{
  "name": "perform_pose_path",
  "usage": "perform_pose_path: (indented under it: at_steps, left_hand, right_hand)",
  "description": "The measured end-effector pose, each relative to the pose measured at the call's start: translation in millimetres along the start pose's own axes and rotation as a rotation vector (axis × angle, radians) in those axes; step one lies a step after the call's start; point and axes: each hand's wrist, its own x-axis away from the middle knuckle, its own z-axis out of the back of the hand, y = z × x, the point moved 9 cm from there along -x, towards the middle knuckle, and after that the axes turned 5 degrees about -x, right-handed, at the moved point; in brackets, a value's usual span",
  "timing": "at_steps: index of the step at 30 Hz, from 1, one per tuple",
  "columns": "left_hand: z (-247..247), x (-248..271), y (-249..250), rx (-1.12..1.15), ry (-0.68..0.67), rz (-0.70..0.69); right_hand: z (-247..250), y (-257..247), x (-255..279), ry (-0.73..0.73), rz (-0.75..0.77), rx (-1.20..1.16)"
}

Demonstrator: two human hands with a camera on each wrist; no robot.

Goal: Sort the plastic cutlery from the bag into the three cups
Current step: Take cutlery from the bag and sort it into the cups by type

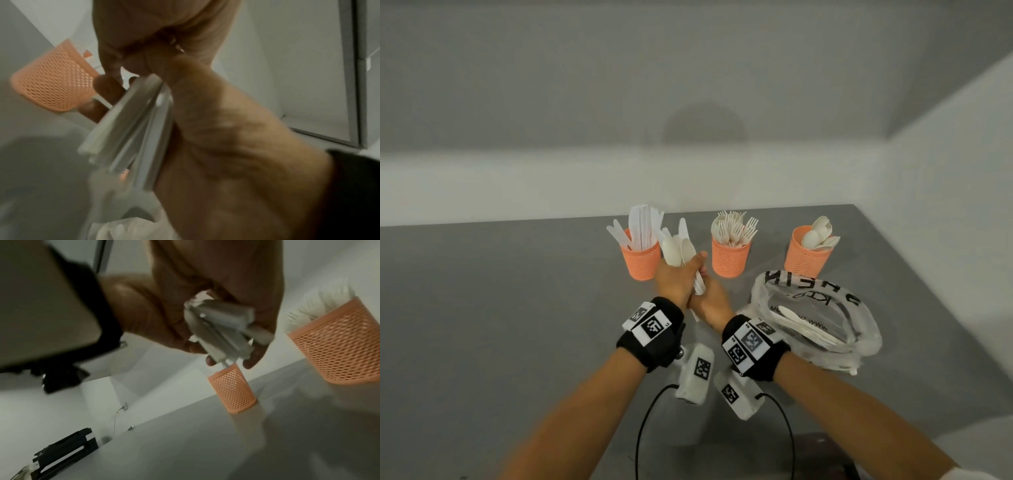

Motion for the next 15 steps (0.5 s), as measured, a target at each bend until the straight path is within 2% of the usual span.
perform_pose_path:
  at_steps: [2,4,6,8,10,15]
  left_hand:
    - [-3.4,-1.1,6.3,-0.008,0.001,-0.052]
    - [-13.2,0.9,18.5,-0.094,-0.116,-0.124]
    - [-15.6,0.3,23.8,-0.153,-0.208,-0.145]
    - [-3.2,-7.6,24.8,-0.167,-0.170,-0.135]
    - [9.5,-14.9,28.6,-0.168,-0.112,-0.172]
    - [13.1,-22.4,37.9,-0.167,-0.158,-0.217]
  right_hand:
    - [-1.7,-0.1,-0.4,0.035,0.011,0.003]
    - [-3.3,2.6,-0.8,0.000,-0.023,-0.185]
    - [-4.0,9.6,-0.1,-0.070,-0.140,-0.409]
    - [-2.0,11.2,-0.5,-0.131,-0.205,-0.526]
    - [-1.1,10.7,-1.1,-0.183,-0.220,-0.520]
    - [-2.5,11.3,1.9,-0.250,-0.240,-0.513]
